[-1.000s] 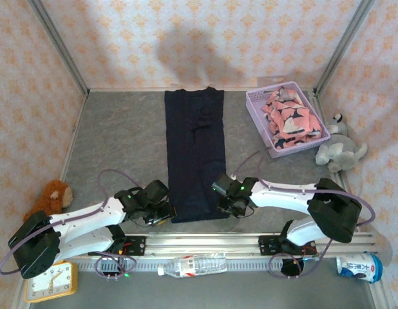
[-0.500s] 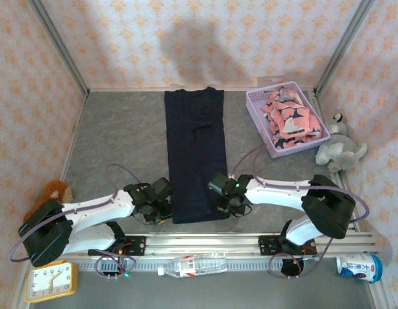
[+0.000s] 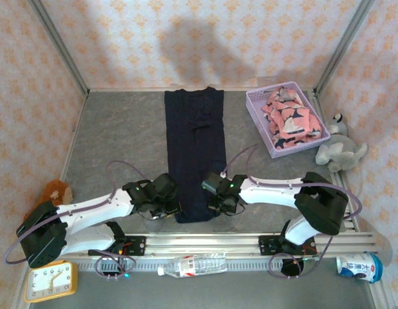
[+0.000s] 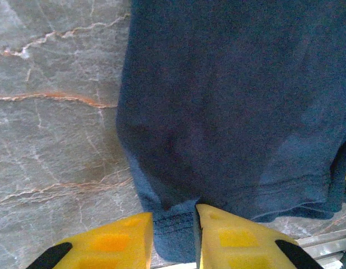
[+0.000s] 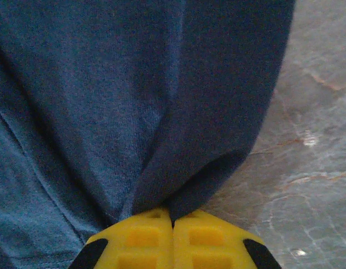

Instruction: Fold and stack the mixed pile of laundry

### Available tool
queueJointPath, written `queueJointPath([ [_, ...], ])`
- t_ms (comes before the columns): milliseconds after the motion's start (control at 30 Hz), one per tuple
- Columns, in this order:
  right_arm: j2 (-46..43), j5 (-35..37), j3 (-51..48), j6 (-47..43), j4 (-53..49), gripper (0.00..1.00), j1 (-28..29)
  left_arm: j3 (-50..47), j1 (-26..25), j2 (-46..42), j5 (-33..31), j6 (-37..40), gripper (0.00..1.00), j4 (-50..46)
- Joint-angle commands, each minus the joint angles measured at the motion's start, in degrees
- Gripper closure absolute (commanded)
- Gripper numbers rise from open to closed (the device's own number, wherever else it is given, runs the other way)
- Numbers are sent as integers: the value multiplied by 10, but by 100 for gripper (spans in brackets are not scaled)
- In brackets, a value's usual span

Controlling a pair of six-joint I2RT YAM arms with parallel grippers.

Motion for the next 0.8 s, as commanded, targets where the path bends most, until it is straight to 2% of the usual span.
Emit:
queueJointPath([
  [0,10,7,7,6,7,100,3,-4,-3,5,-19,-2,74,5],
  [200,4,9,-4,18,8,100,3,5,-3,-5,-33,1,74,-37],
  [333,-4,12,-12,23,8,100,3,15,-3,-46,-69,7,71,-98],
  [400,-8,14,-15,25,8,100,4,9,-3,-65,-74,-1,64,-97],
  [500,-8,12,-16,24,9,100,3,-1,-3,-72,-57,-16,45,-65],
  [567,-3,9,-16,22,10,100,3,2,-3,-65,-50,-17,38,-54],
  [700,3,8,-8,19,10,100,3,3,-4,-41,-45,-7,37,-63],
  [767,6,7,-4,16,8,100,3,-7,-3,-33,-35,-9,44,-50],
])
